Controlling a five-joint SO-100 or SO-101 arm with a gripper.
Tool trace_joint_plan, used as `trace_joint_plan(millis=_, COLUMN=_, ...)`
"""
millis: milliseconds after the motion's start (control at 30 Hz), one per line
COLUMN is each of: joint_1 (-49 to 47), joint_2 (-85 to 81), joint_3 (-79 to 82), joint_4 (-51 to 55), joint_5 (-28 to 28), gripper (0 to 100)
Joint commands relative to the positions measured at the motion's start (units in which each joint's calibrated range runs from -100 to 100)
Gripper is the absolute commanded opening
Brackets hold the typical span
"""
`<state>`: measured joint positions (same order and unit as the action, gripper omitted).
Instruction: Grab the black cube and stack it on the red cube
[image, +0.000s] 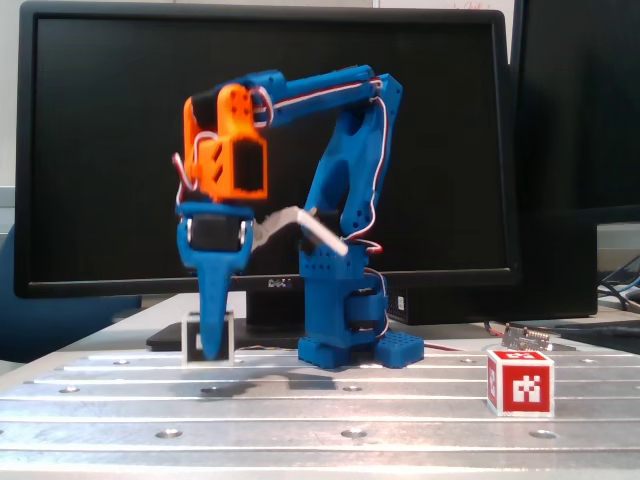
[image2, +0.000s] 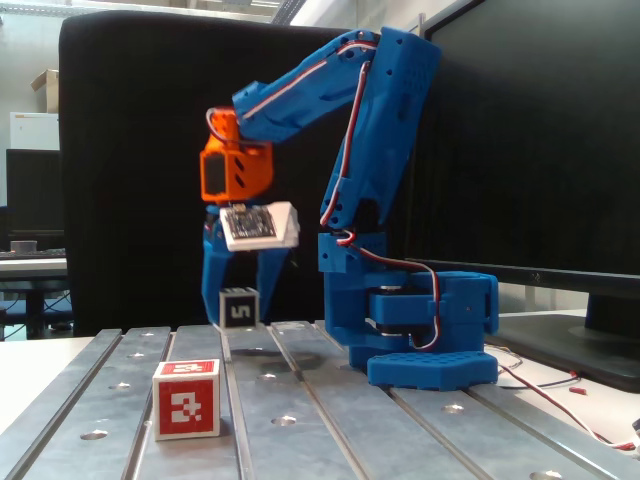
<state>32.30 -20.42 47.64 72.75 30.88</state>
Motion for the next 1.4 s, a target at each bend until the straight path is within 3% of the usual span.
trace_joint_plan(millis=0, joint_1=-3.8, joint_2=-1.0, joint_3=-5.7, joint_4=3.2, joint_5=-0.1, gripper=19)
trace_joint_plan(millis=500, joint_1=-30.1, joint_2=-1.0, joint_3=-12.4, joint_4=9.1, joint_5=-0.2, gripper=19)
trace_joint_plan(millis=1367, joint_1=-57.6, joint_2=-0.7, joint_3=-12.8, joint_4=8.3, joint_5=0.2, gripper=18)
